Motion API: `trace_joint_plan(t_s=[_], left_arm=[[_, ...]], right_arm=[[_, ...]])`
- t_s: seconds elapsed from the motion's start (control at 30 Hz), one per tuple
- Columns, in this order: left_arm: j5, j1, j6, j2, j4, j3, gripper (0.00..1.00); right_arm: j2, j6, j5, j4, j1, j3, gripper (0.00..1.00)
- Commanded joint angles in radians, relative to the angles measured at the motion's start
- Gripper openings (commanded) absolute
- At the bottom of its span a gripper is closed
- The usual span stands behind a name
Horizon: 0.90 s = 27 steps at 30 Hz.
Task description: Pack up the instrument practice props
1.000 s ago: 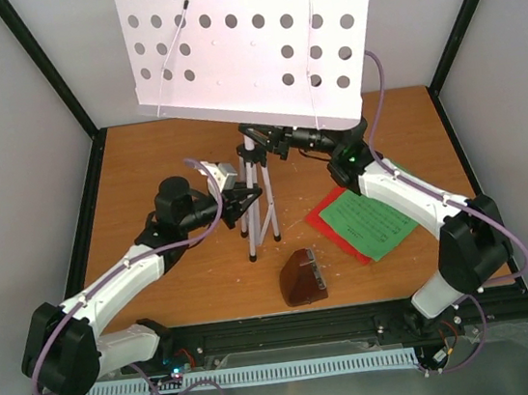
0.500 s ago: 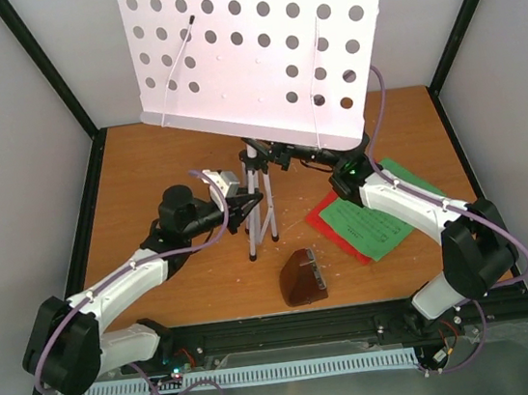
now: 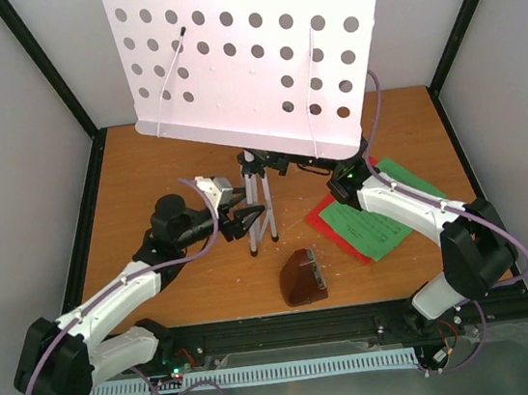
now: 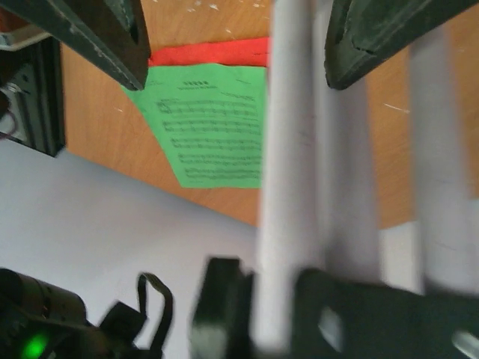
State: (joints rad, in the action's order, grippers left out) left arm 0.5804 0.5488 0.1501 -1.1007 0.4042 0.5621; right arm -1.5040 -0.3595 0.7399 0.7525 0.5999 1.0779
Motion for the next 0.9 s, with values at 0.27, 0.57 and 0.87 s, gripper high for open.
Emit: trace_joint_plan(t_s=[0.27,0.57,0.87], left_arm=[[-0.163,-0.023,0.104,0.109,0.029,-0.033,0.99],[-0.03,-0.022,0.068,-0.132,0.232,0.032,0.99],[0.03,-0.021,0.07,-0.241,0.337,0.045,0.9]], right_arm=[[0.03,-0.017,0.043,0.06,0.02,-0.01,0.03],[0.035,-0.027,0.03,0.067,0.02,-0.019,0.03],[0.074,0.036,-0.02,-0.014,0.02,-0.02,0.03]])
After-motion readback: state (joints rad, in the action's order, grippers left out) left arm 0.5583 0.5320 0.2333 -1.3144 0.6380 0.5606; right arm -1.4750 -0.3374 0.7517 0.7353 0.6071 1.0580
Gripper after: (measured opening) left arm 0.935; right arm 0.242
